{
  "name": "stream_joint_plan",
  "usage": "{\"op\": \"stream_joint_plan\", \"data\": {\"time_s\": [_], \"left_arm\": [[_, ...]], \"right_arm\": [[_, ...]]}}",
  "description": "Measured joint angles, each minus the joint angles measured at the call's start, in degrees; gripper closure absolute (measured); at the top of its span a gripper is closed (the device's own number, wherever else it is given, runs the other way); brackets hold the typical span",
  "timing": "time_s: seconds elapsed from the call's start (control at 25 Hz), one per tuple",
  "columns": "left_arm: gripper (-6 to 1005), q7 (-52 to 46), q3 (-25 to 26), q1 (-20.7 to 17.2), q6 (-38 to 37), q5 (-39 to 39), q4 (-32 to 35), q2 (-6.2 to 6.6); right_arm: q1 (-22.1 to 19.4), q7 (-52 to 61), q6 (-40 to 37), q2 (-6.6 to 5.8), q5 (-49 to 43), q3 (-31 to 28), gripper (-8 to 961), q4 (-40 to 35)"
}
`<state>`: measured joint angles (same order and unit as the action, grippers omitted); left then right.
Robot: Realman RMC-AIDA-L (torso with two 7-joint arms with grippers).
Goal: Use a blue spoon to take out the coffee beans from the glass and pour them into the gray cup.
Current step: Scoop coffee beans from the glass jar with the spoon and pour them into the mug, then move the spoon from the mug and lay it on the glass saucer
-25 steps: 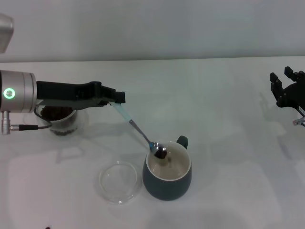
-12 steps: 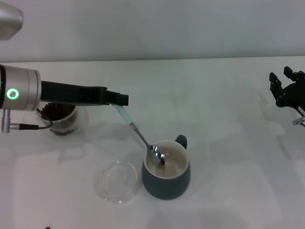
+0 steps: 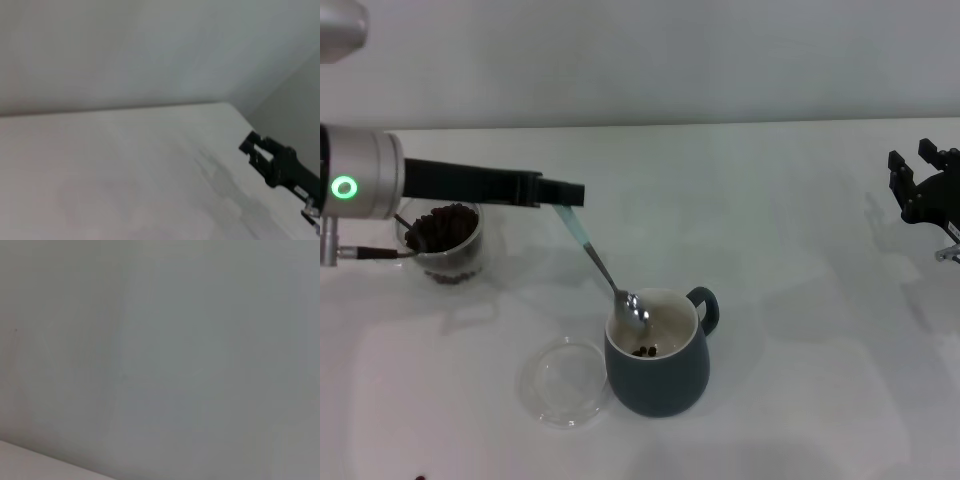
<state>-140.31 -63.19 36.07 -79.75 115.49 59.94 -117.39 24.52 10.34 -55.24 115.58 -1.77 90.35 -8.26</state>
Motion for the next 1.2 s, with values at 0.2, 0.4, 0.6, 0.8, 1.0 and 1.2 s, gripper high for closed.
{"op": "stream_joint_plan", "data": {"time_s": [0.2,0.4,0.6,0.8,1.0,1.2], "left_arm": [[864,1.50,1.41,-0.31,-0.09,-2.93,-0.90,0.33],[864,1.83,1.54,-0.78,-0.92,-6.19,-2.18,0.85],[864,1.90,4.44,-2.81,-3.08,-10.58,-2.39,1.35],[863,2.60,11.80,-5.53,-6.10,-13.54,-4.04,1.47],[863,3.49,13.10,-8.52,-6.86,-14.86,-7.52,2.02],[864,4.81,13.15,-9.14,-6.59,-12.71,-12.31,2.08]], "right_arm": [[0.36,-0.06,0.34,0.00,0.02,0.00,566,-0.02],[0.75,-0.19,0.90,0.07,0.02,0.00,566,-0.06],[0.97,-0.29,1.22,0.09,0.02,0.05,566,-0.09],[0.95,-0.32,1.25,0.03,0.02,0.08,566,-0.05],[0.89,-0.32,1.25,-0.08,-0.12,0.17,566,-0.02],[0.87,-0.32,1.23,-0.09,-0.19,0.35,566,0.00]]}}
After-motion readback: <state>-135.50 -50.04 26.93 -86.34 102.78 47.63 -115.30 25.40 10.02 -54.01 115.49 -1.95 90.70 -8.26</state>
